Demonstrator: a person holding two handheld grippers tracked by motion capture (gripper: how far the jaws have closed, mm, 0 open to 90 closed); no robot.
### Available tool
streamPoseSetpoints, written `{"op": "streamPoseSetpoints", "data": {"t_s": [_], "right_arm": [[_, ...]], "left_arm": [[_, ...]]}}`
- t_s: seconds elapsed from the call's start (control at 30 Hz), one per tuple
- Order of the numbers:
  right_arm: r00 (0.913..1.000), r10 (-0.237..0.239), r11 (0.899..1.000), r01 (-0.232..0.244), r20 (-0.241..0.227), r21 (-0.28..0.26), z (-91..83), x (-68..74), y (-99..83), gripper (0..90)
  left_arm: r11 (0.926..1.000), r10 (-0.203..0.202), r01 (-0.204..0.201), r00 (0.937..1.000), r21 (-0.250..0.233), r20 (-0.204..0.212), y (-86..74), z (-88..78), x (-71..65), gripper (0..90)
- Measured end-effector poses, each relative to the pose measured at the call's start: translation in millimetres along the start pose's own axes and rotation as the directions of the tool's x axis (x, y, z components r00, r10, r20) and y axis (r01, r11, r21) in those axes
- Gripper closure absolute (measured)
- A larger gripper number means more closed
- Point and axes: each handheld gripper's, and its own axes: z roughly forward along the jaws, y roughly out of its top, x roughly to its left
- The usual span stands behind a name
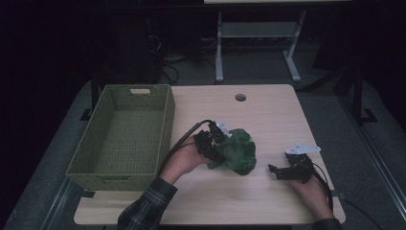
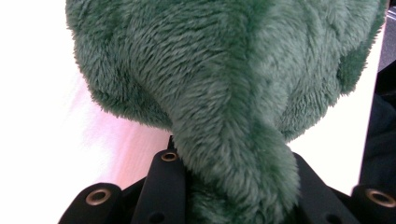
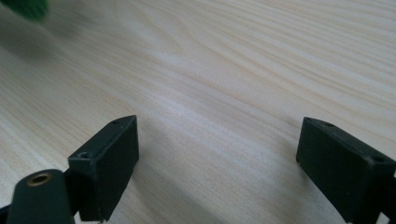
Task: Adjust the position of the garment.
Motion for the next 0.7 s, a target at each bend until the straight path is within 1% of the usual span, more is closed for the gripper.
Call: {"op": "streamPoseSetpoints", "data": {"t_s": [0.07, 0.1, 0.17, 0.2, 0.37, 0.47, 0.6, 0.7], "right_arm": [[1.0, 0.0, 1.0, 0.0, 0.0, 0.0, 0.0, 0.0, 0.0, 12.6], [1.0, 0.001, 1.0, -0.001, 0.0, 0.0, 0.0, 0.0, 0.0, 12.6], [1.0, 0.0, 1.0, 0.0, 0.0, 0.0, 0.0, 0.0, 0.0, 12.6], [1.0, 0.001, 1.0, -0.001, 0.0, 0.0, 0.0, 0.0, 0.0, 12.6], [1.0, 0.0, 1.0, 0.0, 0.0, 0.0, 0.0, 0.0, 0.0, 12.6], [1.0, 0.0, 1.0, 0.0, 0.0, 0.0, 0.0, 0.0, 0.0, 12.6], [1.0, 0.0, 1.0, 0.0, 0.0, 0.0, 0.0, 0.0, 0.0, 12.6], [1.0, 0.0, 1.0, 0.0, 0.0, 0.0, 0.0, 0.0, 0.0, 12.6]], "left_arm": [[1.0, 0.0, 0.0, 1.0, 0.001, -0.008, 0.7, -9.5, 1.5, 75.0], [0.9999, -0.01, 0.01, 0.9999, -0.007, -0.013, 0.9, -14.8, 1.8, 74.9], [0.9998, -0.018, 0.018, 0.9996, -0.013, -0.023, 0.9, -27.8, 4.3, 74.9], [0.9996, -0.022, 0.021, 0.9994, -0.019, -0.028, 0.6, -31.6, 5.1, 75.0], [0.9977, -0.049, 0.046, 0.9968, -0.05, -0.063, -3.9, -59.8, 12.8, 75.0], [0.9958, -0.068, 0.063, 0.9943, -0.067, -0.082, -11.1, -78.7, 19.3, 75.0], [0.9915, -0.106, 0.097, 0.9886, -0.087, -0.107, -23.1, -96.4, 26.7, 75.1], [0.9891, -0.126, 0.116, 0.9842, -0.091, -0.124, -35.4, -110.2, 33.3, 75.0]]}}
